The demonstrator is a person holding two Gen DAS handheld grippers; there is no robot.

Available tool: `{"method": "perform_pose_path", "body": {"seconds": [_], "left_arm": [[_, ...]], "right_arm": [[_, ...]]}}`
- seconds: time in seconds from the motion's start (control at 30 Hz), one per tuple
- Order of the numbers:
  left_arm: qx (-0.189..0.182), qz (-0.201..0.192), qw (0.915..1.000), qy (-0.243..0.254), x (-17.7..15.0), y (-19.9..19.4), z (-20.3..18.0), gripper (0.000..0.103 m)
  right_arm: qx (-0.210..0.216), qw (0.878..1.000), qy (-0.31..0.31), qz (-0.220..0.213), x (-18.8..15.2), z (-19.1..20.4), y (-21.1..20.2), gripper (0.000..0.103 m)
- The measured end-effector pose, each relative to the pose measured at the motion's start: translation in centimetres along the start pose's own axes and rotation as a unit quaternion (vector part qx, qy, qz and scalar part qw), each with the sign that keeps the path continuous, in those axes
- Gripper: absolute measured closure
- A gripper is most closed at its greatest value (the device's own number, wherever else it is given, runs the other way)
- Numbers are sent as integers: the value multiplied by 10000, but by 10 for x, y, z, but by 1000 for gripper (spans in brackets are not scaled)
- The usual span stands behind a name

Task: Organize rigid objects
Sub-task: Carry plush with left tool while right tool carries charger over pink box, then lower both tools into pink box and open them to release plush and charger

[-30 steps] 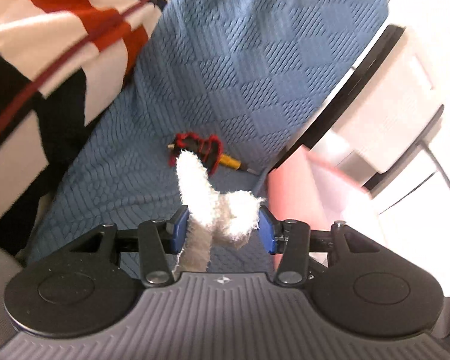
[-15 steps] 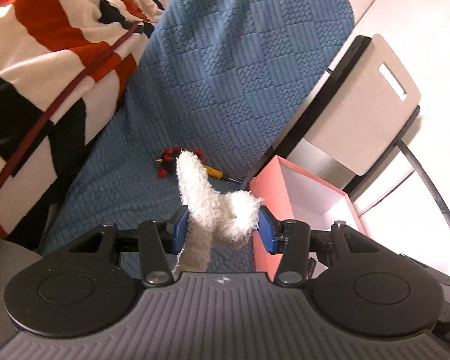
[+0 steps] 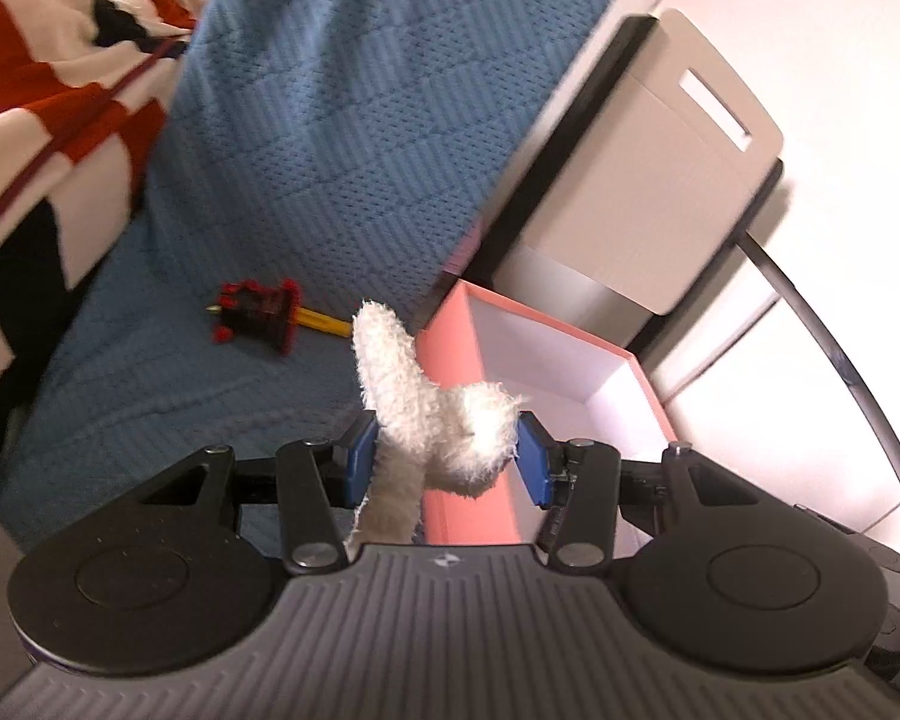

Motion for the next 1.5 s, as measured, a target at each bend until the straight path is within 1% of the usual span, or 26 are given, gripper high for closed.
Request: {"method": "perform_pose_path", "body": {"seconds": [0.17, 0.3, 0.47, 0.73, 0.97, 1.1, 1.23, 1.4, 1.47, 1.5], "left_arm": [[-135, 99, 9996, 220, 2, 21, -32, 49], [-300, 219, 9986, 380, 2, 42, -56, 49], [-328, 428, 9971, 537, 0, 70, -74, 49], [-201, 768, 9957, 482, 9, 119, -80, 49], [-168, 1094, 9930, 423, 15, 160, -80, 49], [-111, 1260, 9912, 389, 16, 182, -78, 49], [-133, 1385, 9898, 324, 18, 196, -75, 49], [-138, 1444, 9891, 260, 17, 202, -74, 49], [-93, 1470, 9887, 271, 17, 203, -75, 47], [-79, 1478, 9886, 269, 17, 202, -75, 45]], "right_arm": [[-188, 9997, 179, -37, -2, -29, -7, 48], [-373, 9988, 298, 41, -4, -54, -6, 48], [-489, 9977, 451, 121, -6, -76, 4, 48], [-441, 9962, 645, 374, -10, -104, 34, 48], [-427, 9936, 799, 675, -11, -124, 70, 48], [-380, 9900, 1033, 881, -14, -137, 92, 48], [-393, 9873, 1141, 1034, -17, -145, 109, 48], [-320, 9854, 1212, 1154, -20, -150, 121, 48], [-269, 9852, 1248, 1143, -19, -150, 122, 47], [-272, 9847, 1270, 1162, -19, -151, 122, 47]]}}
Point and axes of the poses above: each gripper's, at about its wrist camera, not at the fingertips, and y roughly the way its jaws point, z to its left, x to its top, the point moved 3 cm from there along y, roughly the way its jaws point, and after that the axes turned 12 degrees about z, right-handed, at the moved point
